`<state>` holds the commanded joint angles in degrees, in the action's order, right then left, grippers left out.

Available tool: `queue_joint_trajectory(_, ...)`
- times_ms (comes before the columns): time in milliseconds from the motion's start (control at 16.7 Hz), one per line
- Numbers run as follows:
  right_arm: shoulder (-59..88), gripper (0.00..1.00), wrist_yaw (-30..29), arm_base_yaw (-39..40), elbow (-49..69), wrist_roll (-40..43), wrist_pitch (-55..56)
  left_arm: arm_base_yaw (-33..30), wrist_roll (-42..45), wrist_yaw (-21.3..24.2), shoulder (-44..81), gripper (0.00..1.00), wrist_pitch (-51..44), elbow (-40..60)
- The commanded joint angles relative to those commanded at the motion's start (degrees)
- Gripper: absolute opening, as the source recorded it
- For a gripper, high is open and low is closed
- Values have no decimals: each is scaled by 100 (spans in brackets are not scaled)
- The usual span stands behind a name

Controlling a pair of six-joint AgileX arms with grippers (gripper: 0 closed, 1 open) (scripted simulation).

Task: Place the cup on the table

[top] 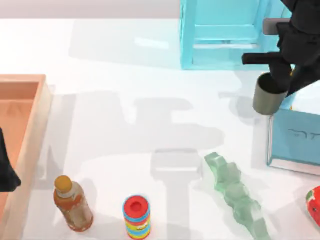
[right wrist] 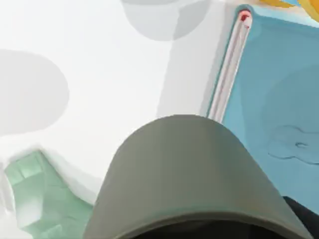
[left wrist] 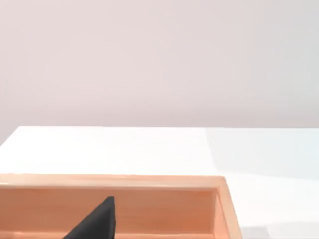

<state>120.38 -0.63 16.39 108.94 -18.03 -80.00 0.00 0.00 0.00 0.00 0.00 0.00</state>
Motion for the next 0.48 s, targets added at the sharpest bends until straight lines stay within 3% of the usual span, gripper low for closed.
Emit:
queue_joint_trajectory(240,656,0,-75,1280,1227,-1235,-441,0,0,0,0,100,0,0)
queue_joint_trajectory(480,847,0,-110,1648,1590,-1599,-567,0,0,0,0,100,0,0)
